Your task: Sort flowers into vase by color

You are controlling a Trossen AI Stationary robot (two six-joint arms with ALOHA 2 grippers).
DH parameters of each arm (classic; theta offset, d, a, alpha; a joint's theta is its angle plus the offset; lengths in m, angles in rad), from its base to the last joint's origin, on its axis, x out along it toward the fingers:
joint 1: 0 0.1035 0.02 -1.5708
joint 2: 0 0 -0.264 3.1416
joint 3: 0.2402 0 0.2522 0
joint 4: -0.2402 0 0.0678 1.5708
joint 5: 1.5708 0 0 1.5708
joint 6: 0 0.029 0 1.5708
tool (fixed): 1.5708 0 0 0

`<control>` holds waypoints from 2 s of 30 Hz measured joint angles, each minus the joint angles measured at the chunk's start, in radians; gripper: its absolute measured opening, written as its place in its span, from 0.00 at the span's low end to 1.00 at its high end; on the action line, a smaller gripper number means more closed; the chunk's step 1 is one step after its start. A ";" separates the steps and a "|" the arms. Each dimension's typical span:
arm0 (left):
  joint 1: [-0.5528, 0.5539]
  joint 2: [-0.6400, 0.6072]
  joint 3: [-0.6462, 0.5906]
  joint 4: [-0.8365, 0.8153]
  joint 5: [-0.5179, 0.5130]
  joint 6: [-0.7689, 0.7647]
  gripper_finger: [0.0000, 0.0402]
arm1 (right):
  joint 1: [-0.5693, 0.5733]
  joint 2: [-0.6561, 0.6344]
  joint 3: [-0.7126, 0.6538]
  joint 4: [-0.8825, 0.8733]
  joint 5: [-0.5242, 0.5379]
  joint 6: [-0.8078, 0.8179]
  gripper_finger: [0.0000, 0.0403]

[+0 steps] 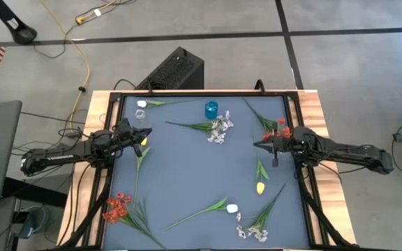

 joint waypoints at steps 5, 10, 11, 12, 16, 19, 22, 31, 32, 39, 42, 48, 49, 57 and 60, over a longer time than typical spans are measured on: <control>0.000 0.000 0.000 0.000 0.000 0.000 0.00 | 0.000 0.000 0.000 0.000 0.000 0.000 0.11; 0.000 0.000 0.000 0.000 0.000 0.000 0.00 | 0.000 0.000 0.000 0.000 0.000 0.000 0.11; 0.000 0.000 0.000 0.000 0.000 0.000 0.00 | 0.000 0.000 0.000 0.000 0.000 0.000 0.11; 0.000 0.000 0.000 0.000 0.000 0.000 0.00 | 0.000 0.000 0.000 0.000 0.000 0.000 0.11; 0.000 0.000 0.000 0.000 0.000 0.000 0.00 | 0.000 0.000 0.000 0.000 0.000 0.000 0.11; 0.000 0.000 0.000 0.000 0.000 0.000 0.00 | 0.000 0.000 0.000 0.000 0.000 0.000 0.11; 0.000 0.000 0.000 0.000 0.000 0.000 0.00 | 0.000 0.000 0.000 0.000 0.000 0.000 0.11; 0.000 0.000 0.000 0.000 0.000 0.000 0.00 | 0.000 0.000 0.000 0.000 0.000 0.000 0.11; 0.000 0.000 0.000 0.000 0.000 0.000 0.00 | 0.000 0.000 0.000 0.000 0.000 0.000 0.11; 0.000 0.000 0.000 0.000 0.000 0.022 0.00 | 0.000 0.000 0.000 0.000 0.000 0.000 0.11; 0.000 0.000 0.000 0.000 0.000 0.039 0.00 | 0.000 0.000 0.000 0.000 0.000 0.000 0.11; 0.000 0.000 0.000 0.000 0.000 -0.042 0.00 | 0.000 0.000 0.000 0.000 0.000 0.000 0.11; 0.000 0.000 0.000 0.000 0.000 -0.102 0.00 | 0.000 0.000 0.000 0.000 0.000 0.000 0.11; 0.000 0.000 0.000 0.000 0.001 -0.625 0.00 | 0.000 0.000 0.000 0.001 0.000 -0.001 0.11; 0.000 0.000 0.000 0.000 0.001 -0.685 0.00 | 0.000 0.000 0.000 0.005 0.000 -0.034 0.11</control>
